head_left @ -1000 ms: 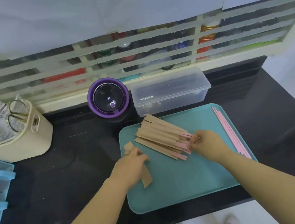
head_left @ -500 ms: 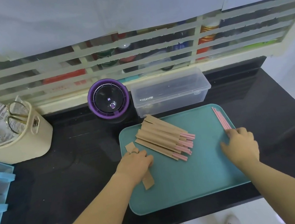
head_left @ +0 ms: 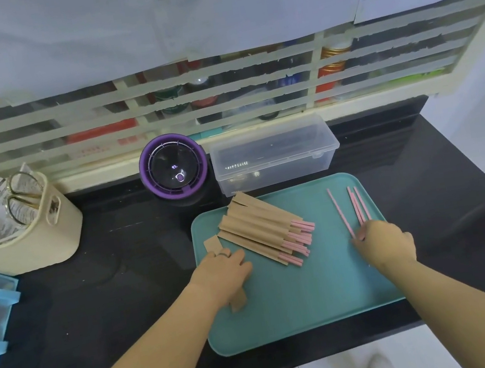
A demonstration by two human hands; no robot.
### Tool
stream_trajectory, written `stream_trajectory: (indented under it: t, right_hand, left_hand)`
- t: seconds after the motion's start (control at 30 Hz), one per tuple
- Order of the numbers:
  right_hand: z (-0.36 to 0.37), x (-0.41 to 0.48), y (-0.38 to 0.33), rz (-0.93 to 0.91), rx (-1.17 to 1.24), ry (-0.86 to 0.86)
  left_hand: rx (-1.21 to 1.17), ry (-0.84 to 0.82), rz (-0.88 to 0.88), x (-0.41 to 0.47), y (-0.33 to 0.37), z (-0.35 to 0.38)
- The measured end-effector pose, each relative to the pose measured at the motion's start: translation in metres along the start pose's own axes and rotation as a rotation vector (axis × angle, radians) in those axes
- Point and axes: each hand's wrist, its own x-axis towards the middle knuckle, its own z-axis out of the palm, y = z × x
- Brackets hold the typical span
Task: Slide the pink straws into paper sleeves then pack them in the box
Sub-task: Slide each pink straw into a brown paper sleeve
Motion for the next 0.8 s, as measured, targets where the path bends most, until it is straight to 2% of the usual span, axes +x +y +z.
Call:
stream_trajectory:
  t: [0.13,0.33,0.5,0.57,0.8]
  right_hand:
    - [-0.003,-0.001,-0.005,-0.005,-0.083,-0.022]
    - [-0.004,-0.005,-0.010,-0.053,0.071,0.095]
    - [-0.011,-0.009,-0.012,-0.066,0.190,0.100]
    - [-0.013,-0.009,-0.014,-0.068,0.313,0.097]
    - [-0.015,-0.005,-0.019,-0.118,0.692,0.147]
  left_hand:
    - [0.096,-0.030,0.059,0.002,0.001,-0.001]
    - [0.173,-0.016,0.157,-0.004,-0.003,-0.008]
    - [0.164,-0.012,0.202,-0.008,-0.004,-0.010]
    - [0.073,-0.016,0.173,-0.009,-0.006,-0.009]
    - [-0.511,0.065,-0.001,-0.005,-0.003,-0.023]
